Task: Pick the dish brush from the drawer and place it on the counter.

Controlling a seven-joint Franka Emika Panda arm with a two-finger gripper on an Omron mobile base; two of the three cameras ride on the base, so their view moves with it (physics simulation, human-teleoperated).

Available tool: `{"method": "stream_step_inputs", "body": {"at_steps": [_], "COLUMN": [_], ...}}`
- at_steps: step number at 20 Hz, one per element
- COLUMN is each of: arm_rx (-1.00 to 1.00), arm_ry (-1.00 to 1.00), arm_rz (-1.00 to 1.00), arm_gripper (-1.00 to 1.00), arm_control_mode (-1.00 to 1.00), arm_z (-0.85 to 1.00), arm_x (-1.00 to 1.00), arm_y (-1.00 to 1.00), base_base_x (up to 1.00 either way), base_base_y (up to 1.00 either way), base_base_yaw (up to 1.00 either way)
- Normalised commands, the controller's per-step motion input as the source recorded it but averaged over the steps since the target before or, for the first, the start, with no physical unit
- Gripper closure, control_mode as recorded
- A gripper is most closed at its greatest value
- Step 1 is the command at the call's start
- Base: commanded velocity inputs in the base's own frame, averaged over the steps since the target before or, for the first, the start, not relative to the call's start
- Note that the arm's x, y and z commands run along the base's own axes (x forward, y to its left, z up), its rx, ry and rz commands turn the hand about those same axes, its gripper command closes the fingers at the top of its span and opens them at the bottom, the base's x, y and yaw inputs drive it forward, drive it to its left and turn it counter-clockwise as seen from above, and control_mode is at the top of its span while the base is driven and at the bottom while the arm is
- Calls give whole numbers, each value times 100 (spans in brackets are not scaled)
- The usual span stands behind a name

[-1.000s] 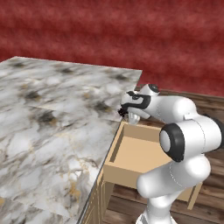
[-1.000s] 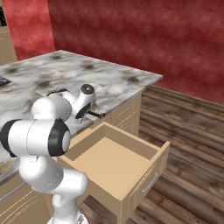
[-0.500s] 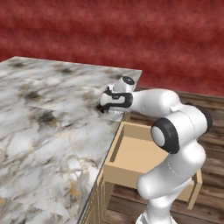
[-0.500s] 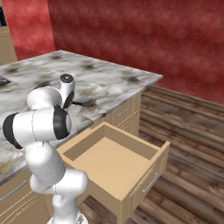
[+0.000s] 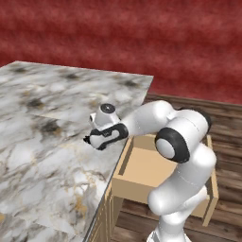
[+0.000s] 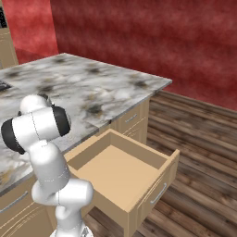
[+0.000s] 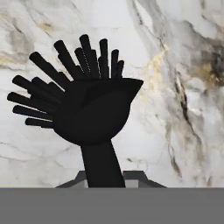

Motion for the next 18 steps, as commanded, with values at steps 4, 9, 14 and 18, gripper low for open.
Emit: {"method": "stream_step_inputs", "body": {"at_steps": [4, 9, 14, 18], "arm_rx": [-9, -5, 0, 0], "arm_ry": [0, 0, -6, -11], "arm_rz": [4, 3, 3, 8], "arm_gripper": [100, -100, -100, -100], "arm_control_mode": [-100, -100, -100, -100], "arm_z": [-99, -86, -33, -3], "arm_x": [-4, -3, -6, 0], "arm_y": [58, 17, 0, -1], "base_base_x": [0, 0, 0, 0], "base_base_y": [0, 0, 0, 0], "base_base_yaw": [0, 0, 0, 0]}}
